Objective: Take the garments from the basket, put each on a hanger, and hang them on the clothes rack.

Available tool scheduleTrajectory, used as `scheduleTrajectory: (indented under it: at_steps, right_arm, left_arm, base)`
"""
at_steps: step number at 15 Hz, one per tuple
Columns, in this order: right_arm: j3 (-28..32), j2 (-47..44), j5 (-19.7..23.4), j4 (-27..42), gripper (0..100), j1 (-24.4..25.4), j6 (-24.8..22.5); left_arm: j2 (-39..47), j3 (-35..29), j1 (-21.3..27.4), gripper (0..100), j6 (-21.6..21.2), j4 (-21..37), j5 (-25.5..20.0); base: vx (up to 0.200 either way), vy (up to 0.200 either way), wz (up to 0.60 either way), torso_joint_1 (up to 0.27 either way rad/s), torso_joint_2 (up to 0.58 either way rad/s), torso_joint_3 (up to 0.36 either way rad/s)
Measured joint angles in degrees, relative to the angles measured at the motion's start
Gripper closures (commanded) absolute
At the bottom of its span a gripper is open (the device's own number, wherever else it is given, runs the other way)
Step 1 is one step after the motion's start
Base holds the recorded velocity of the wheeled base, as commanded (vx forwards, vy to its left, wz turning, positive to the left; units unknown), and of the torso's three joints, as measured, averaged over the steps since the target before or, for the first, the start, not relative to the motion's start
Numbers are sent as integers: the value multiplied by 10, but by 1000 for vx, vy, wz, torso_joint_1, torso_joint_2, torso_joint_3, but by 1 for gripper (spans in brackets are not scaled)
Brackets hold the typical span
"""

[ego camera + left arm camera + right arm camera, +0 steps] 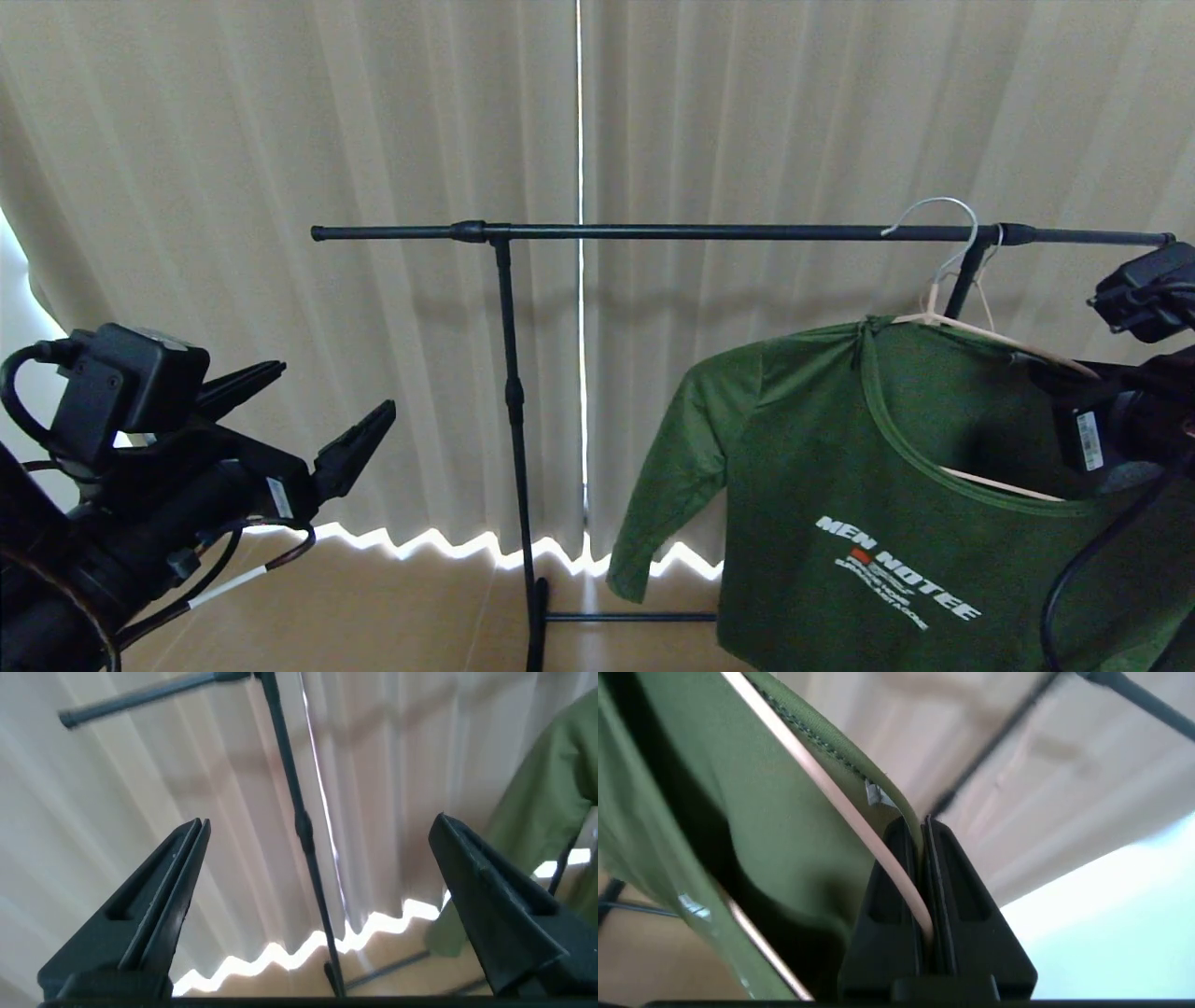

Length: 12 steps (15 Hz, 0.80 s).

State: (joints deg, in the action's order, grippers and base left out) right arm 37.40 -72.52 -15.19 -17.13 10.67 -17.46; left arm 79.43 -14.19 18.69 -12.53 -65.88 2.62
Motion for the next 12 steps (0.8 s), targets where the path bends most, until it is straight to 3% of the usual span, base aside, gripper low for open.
scheduleTrajectory:
  at_steps: [8, 12]
  right_arm:
    - [-17, 25, 0, 0, 100, -17, 0]
    - [-18, 25, 0, 0, 100, -17, 0]
  left_arm:
    - [-4, 7, -1, 0, 2, -23, 0]
    - [-5, 8, -1, 0, 2, -23, 0]
  base:
    - [0, 0, 0, 0, 0, 0]
    - [200, 0, 0, 2, 2, 1]
